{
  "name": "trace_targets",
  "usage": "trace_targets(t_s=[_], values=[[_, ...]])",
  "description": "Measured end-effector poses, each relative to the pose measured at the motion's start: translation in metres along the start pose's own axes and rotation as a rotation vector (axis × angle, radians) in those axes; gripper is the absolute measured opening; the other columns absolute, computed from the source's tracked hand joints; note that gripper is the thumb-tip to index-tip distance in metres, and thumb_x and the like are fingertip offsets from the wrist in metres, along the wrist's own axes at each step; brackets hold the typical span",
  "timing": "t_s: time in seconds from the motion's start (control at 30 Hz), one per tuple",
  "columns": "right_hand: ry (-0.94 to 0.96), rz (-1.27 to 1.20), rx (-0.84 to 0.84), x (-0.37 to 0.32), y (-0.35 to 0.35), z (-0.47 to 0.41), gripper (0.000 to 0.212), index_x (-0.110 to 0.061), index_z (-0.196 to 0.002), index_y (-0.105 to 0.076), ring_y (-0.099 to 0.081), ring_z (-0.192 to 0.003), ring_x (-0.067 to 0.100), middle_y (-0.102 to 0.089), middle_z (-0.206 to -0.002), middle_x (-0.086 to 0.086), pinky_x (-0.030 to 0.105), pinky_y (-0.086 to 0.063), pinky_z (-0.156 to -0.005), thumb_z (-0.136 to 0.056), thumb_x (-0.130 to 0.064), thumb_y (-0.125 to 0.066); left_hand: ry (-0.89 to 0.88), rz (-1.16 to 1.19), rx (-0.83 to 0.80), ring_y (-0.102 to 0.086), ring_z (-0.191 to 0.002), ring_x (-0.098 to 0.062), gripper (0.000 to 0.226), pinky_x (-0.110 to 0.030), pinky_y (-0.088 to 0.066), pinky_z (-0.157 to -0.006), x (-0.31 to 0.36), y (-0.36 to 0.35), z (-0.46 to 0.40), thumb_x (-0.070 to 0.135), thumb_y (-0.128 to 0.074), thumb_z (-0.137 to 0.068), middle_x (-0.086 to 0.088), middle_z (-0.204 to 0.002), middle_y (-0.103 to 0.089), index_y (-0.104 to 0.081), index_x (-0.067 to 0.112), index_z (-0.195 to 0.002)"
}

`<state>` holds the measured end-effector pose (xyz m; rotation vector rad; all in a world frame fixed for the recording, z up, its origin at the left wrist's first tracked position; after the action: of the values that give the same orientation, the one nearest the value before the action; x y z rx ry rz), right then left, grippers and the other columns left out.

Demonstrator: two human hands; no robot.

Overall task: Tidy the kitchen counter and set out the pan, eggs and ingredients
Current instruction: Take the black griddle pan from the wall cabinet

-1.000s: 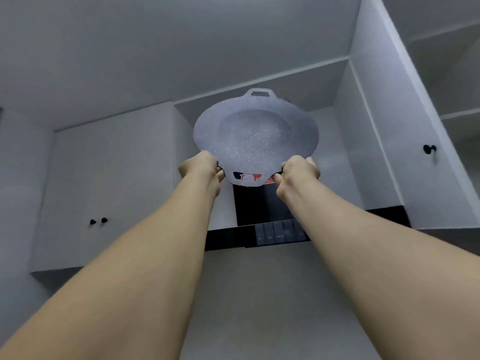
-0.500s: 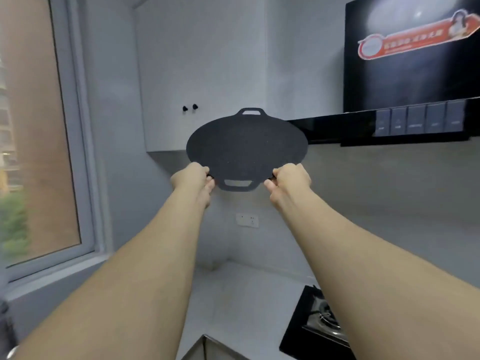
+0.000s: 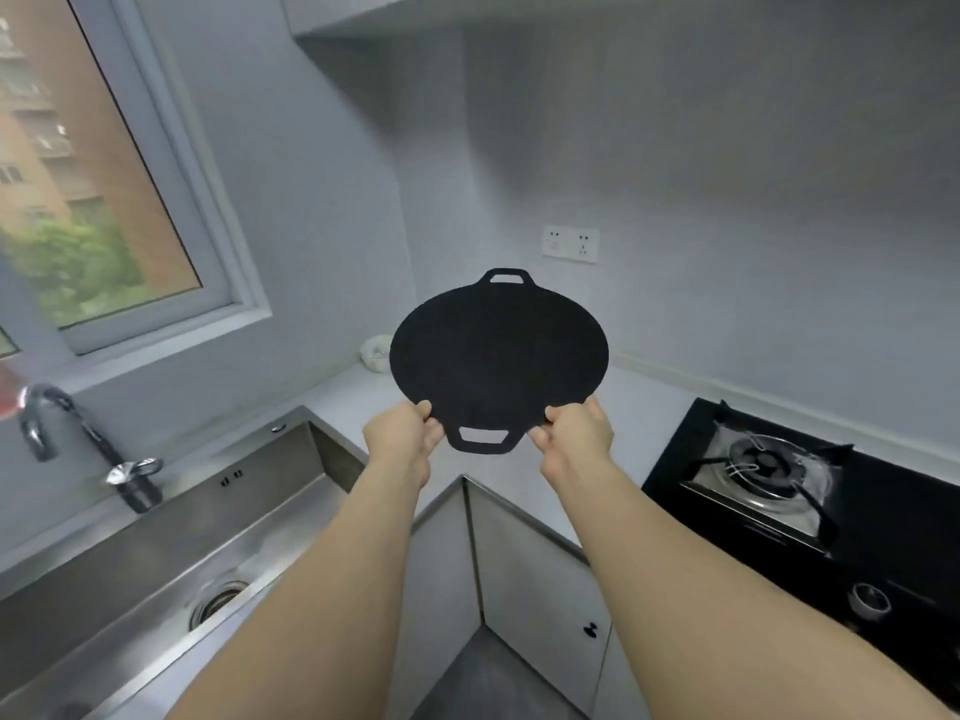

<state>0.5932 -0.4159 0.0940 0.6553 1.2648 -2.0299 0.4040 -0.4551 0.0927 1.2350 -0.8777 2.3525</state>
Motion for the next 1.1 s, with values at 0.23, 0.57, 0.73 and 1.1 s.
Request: trace_targets(t_s=[0.23,0.57,0.73,1.1], values=[[-0.066,0.075,0.104,0.056,0.025,-0.088,0.062,-0.023,-0.139,-0.047,-0.059,-0.084,0.017,-0.060,-0.124,0.004,0.023,-0.055,-0.058,-0.089,0.013,-0.038,0.149,-0.057,0.125,-0.050,-0.056,-0.013,0.022,-0.019,-0.045,-0.047,-0.073,0.002,-0.078,-0.006,-0.039,-0.093,-0.001,-0.077,-0.057,-0.055,0.009,-0.090],[-0.238,0.152,0.187,0.115,0.025,-0.185,0.053,-0.020,-0.133,-0.053,-0.061,-0.108,0.030,-0.060,-0.122,0.011,0.039,-0.056,-0.081,-0.090,0.011,-0.043,0.251,-0.203,0.163,-0.061,-0.063,-0.018,0.013,-0.021,-0.052,-0.043,-0.107,-0.015,-0.176,-0.003,-0.048,-0.094,-0.009,-0.081,-0.062,-0.058,0.003,-0.100],[-0.293,0.255,0.272,0.123,-0.012,-0.251,0.030,-0.006,-0.106,-0.060,-0.065,-0.090,0.027,-0.064,-0.101,0.014,0.027,-0.056,-0.063,-0.090,0.013,-0.043,0.233,-0.297,0.128,-0.063,-0.066,-0.020,0.012,-0.024,-0.050,-0.057,-0.089,-0.041,-0.264,-0.003,-0.050,-0.093,-0.010,-0.080,-0.063,-0.061,0.001,-0.093],[-0.520,0.530,0.356,0.173,-0.089,-0.376,0.036,-0.002,-0.125,-0.049,-0.056,-0.112,0.036,-0.054,-0.123,0.017,0.043,-0.053,-0.091,-0.091,0.005,-0.052,0.314,-0.395,0.158,-0.067,-0.077,-0.023,0.009,-0.030,-0.054,-0.069,-0.070,-0.067,-0.412,0.003,-0.056,-0.094,-0.013,-0.090,-0.065,-0.062,0.003,-0.101]])
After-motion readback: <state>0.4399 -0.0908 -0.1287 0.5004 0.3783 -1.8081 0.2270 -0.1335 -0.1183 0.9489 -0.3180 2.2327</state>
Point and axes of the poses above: each hand's wrist, its own z-axis away from the middle knuckle, its own y-axis out of the back of the hand, x = y × z, the point moved 6 cm from there along -z, towards the middle knuckle
